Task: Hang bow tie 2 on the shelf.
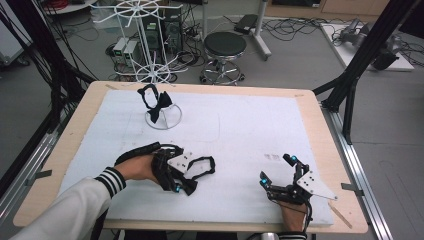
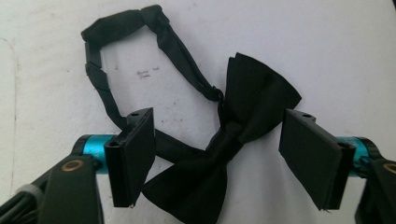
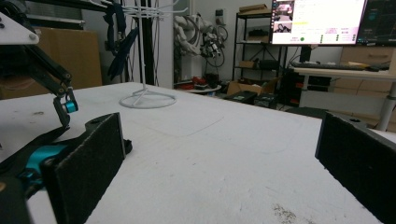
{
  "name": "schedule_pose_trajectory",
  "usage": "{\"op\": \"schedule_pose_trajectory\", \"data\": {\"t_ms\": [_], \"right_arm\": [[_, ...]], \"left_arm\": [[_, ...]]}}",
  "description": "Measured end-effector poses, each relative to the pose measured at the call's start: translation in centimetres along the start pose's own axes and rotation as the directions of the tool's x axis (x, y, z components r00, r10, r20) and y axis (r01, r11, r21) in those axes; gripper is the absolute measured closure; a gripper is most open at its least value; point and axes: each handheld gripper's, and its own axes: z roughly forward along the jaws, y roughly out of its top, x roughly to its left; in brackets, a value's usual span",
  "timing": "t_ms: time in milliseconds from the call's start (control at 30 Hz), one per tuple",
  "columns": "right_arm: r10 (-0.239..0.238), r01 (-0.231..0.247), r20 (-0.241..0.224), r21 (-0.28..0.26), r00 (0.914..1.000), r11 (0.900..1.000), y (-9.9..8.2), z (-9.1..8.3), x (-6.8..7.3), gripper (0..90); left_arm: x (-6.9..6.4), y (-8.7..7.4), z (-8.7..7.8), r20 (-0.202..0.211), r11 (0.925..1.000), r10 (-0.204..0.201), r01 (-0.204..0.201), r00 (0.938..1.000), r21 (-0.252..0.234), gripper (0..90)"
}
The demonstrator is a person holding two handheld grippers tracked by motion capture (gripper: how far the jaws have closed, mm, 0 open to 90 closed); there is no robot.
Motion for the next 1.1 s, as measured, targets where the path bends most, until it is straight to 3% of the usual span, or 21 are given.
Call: {"op": "schedule_pose_trajectory", "data": {"t_ms": [200, 400, 467, 667, 800, 967, 1100], "right_arm": [[0.0, 0.0, 0.0, 0.0, 1.0, 1.0, 0.0, 0.0, 0.0, 0.7], [-0.002, 0.002, -0.001, 0.0, 1.0, 1.0, 0.0, 0.0, -0.01, 0.7], [0.005, -0.005, 0.0, 0.002, 1.0, 1.0, 0.0, -0.02, 0.02, 0.7], [0.005, -0.005, 0.0, 0.002, 1.0, 1.0, 0.0, -0.02, 0.02, 0.7], [0.002, -0.002, -0.001, 0.001, 1.0, 1.0, 0.0, -0.01, 0.01, 0.7], [0.003, -0.003, -0.001, 0.001, 1.0, 1.0, 0.0, -0.01, 0.01, 0.7], [0.003, -0.003, -0.001, 0.001, 1.0, 1.0, 0.0, -0.01, 0.01, 0.7]], "left_arm": [[0.02, -0.03, 0.39, 0.004, 0.9991, 0.018, -0.018, 0.9998, 0.039, 34.9], [0.24, -0.11, 0.47, 0.002, 0.9982, -0.009, 0.009, 1.0, 0.059, 42.8], [0.24, -0.14, 0.49, 0.0, 0.998, 0.0, 0.0, 1.0, 0.063, 44.9], [0.27, -0.32, 0.74, 0.011, 0.9945, -0.041, 0.039, 0.9991, 0.097, 58.9], [0.26, -0.18, 0.72, 0.042, 0.9922, -0.072, 0.067, 0.9965, 0.105, 70.9], [0.16, -0.19, 0.67, 0.031, 0.9901, -0.106, 0.103, 0.9939, 0.096, 76.3], [0.01, -0.3, 0.58, 0.029, 0.9904, -0.132, 0.131, 0.9908, 0.044, 76.3]]}}
